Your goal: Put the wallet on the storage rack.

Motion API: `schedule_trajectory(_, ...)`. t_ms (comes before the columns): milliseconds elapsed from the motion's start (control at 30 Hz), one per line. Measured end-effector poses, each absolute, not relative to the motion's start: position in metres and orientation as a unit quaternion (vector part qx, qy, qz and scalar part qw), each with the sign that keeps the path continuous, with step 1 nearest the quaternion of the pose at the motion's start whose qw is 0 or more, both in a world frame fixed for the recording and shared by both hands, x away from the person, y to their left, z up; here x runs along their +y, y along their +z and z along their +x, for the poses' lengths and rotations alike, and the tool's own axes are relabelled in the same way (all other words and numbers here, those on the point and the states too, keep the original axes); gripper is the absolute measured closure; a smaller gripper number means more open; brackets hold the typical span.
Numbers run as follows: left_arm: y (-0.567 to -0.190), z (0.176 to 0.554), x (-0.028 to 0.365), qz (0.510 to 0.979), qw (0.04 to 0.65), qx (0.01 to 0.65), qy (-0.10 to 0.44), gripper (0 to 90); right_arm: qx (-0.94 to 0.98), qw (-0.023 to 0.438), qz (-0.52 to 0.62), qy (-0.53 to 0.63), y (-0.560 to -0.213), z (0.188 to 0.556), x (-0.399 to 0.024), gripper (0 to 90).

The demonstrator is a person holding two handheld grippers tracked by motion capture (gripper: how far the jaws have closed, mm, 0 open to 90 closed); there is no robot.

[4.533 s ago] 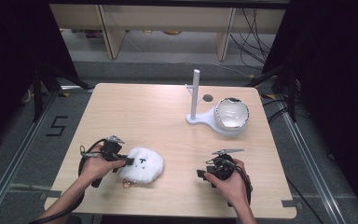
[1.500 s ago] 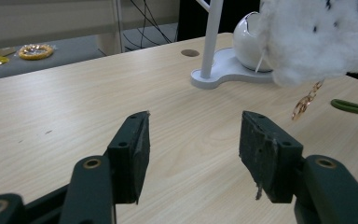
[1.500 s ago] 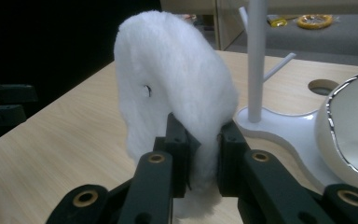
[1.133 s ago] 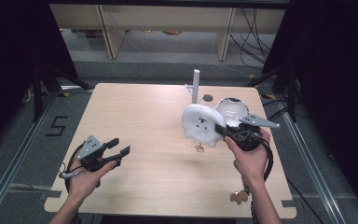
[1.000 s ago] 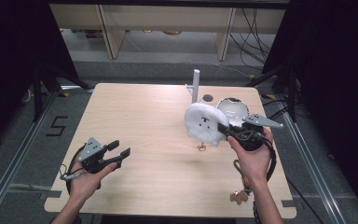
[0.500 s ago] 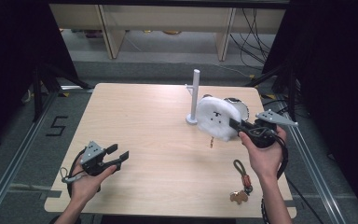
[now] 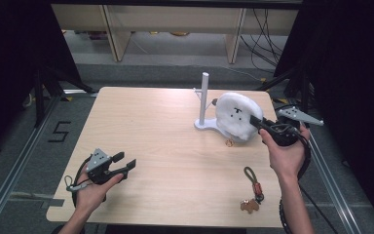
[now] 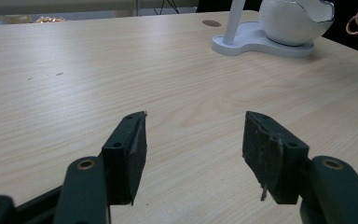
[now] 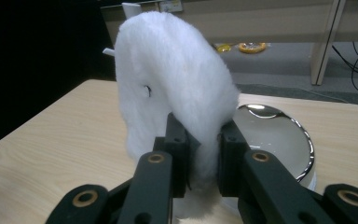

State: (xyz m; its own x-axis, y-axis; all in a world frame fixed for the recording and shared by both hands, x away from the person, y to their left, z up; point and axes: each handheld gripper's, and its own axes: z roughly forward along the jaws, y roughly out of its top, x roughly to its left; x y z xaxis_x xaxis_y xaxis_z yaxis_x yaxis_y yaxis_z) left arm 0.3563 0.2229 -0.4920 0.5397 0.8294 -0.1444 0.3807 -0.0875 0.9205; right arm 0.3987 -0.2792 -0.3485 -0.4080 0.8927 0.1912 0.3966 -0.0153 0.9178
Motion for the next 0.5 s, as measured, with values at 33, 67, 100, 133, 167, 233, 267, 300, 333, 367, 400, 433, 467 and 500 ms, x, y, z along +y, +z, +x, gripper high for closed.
schedule_trajectory(33, -0.492, 0.356, 0.223, 0.705, 0.522, 0.429, 0.215, 39.6, 0.658, 0.238, 0.495, 0.516, -0.347, 0.399, -0.28, 79.1)
schedule_trajectory(67, -0.493, 0.356, 0.223, 0.705, 0.522, 0.429, 0.214, 39.5, 0.654, 0.239, 0.497, 0.518, -0.347, 0.4, -0.281, 79.1)
schedule_trajectory(100, -0.493, 0.356, 0.222, 0.706, 0.521, 0.43, 0.214, 39.5, 0.657, 0.245, 0.492, 0.517, -0.347, 0.402, -0.283, 79.1)
schedule_trajectory(133, -0.494, 0.357, 0.222, 0.705, 0.525, 0.428, 0.211, 39.5, 0.656, 0.244, 0.496, 0.514, -0.346, 0.403, -0.284, 79.1)
schedule_trajectory(167, -0.494, 0.356, 0.222, 0.706, 0.521, 0.43, 0.211, 39.5, 0.651, 0.241, 0.502, 0.516, -0.345, 0.404, -0.284, 79.1)
schedule_trajectory(233, -0.495, 0.356, 0.222, 0.706, 0.522, 0.43, 0.211, 39.4, 0.652, 0.243, 0.502, 0.514, -0.344, 0.406, -0.287, 79.1)
schedule_trajectory(267, -0.495, 0.356, 0.223, 0.706, 0.522, 0.43, 0.211, 39.3, 0.652, 0.247, 0.5, 0.514, -0.343, 0.408, -0.289, 79.1)
schedule_trajectory(300, -0.495, 0.356, 0.223, 0.704, 0.525, 0.429, 0.21, 39.4, 0.655, 0.251, 0.498, 0.51, -0.342, 0.41, -0.291, 79.1)
schedule_trajectory(333, -0.495, 0.356, 0.223, 0.704, 0.525, 0.429, 0.21, 39.3, 0.651, 0.249, 0.504, 0.51, -0.342, 0.41, -0.292, 79.1)
schedule_trajectory(367, -0.494, 0.356, 0.224, 0.704, 0.521, 0.432, 0.213, 39.3, 0.651, 0.253, 0.5, 0.511, -0.341, 0.413, -0.294, 79.1)
schedule_trajectory(400, -0.494, 0.356, 0.224, 0.703, 0.522, 0.433, 0.213, 39.3, 0.651, 0.251, 0.504, 0.508, -0.34, 0.414, -0.295, 79.1)
schedule_trajectory(433, -0.494, 0.356, 0.225, 0.703, 0.523, 0.432, 0.213, 39.3, 0.647, 0.253, 0.507, 0.511, -0.341, 0.416, -0.295, 79.1)
schedule_trajectory(467, -0.494, 0.356, 0.225, 0.702, 0.523, 0.433, 0.213, 39.3, 0.647, 0.248, 0.511, 0.509, -0.339, 0.417, -0.296, 79.1)
schedule_trajectory(500, -0.494, 0.356, 0.225, 0.702, 0.523, 0.433, 0.213, 39.2, 0.644, 0.246, 0.514, 0.511, -0.339, 0.419, -0.296, 79.1)
